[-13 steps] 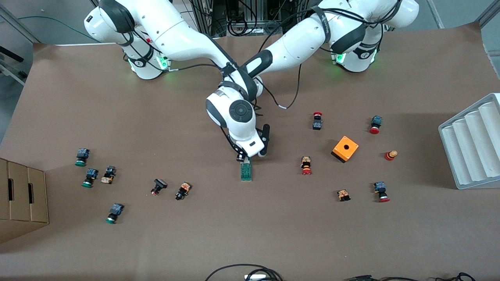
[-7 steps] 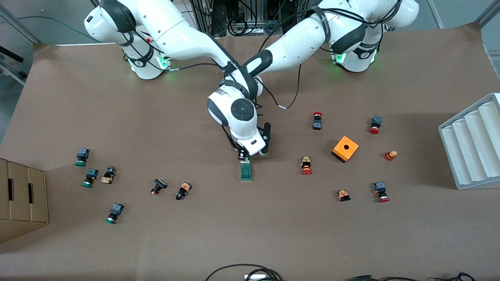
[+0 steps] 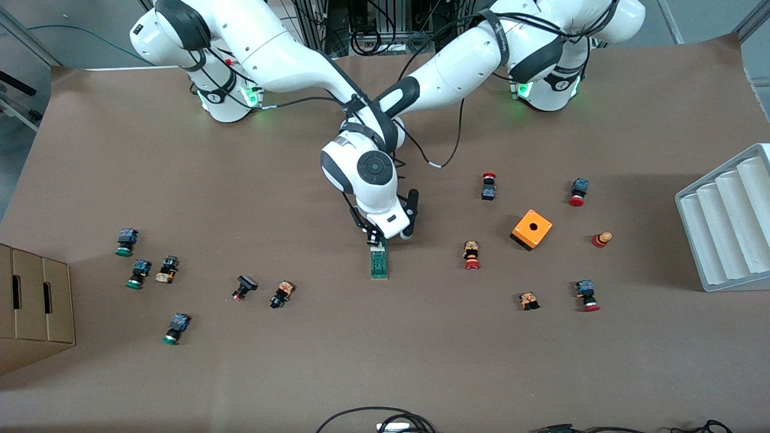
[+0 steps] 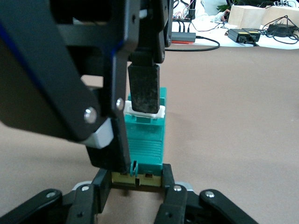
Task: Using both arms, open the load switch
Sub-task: 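Press the white lever fully into the closed position with the right gripper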
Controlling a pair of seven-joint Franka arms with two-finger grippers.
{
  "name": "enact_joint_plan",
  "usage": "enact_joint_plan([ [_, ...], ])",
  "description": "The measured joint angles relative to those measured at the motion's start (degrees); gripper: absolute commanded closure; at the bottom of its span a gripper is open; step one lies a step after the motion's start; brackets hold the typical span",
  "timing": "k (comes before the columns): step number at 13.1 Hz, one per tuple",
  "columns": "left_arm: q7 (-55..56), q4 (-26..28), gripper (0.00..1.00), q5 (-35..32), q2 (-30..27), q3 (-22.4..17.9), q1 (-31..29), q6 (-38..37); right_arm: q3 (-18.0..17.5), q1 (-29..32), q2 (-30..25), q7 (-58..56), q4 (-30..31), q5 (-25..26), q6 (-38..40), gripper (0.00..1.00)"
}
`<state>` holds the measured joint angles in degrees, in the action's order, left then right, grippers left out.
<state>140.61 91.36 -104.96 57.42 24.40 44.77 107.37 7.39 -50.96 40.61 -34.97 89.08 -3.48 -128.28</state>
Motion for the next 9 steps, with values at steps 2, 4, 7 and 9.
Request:
enact_joint_plan([
  [2,0.0,0.0,0.73,0.0,0.0,0.0,0.0,0.0,0.0,0.0,0.0,0.0,0.2,0.0,-0.5,0.40],
  [4,0.0,0.0,0.73,0.0,0.0,0.0,0.0,0.0,0.0,0.0,0.0,0.0,0.5,0.0,-0.9,0.40],
  [7,0.0,0.0,0.73,0.0,0.0,0.0,0.0,0.0,-0.1,0.0,0.1,0.1,0.7,0.0,-1.2,0.40],
  [9,0.0,0.0,0.73,0.0,0.0,0.0,0.0,0.0,-0.1,0.0,0.1,0.1,0.7,0.0,-1.3,0.40],
])
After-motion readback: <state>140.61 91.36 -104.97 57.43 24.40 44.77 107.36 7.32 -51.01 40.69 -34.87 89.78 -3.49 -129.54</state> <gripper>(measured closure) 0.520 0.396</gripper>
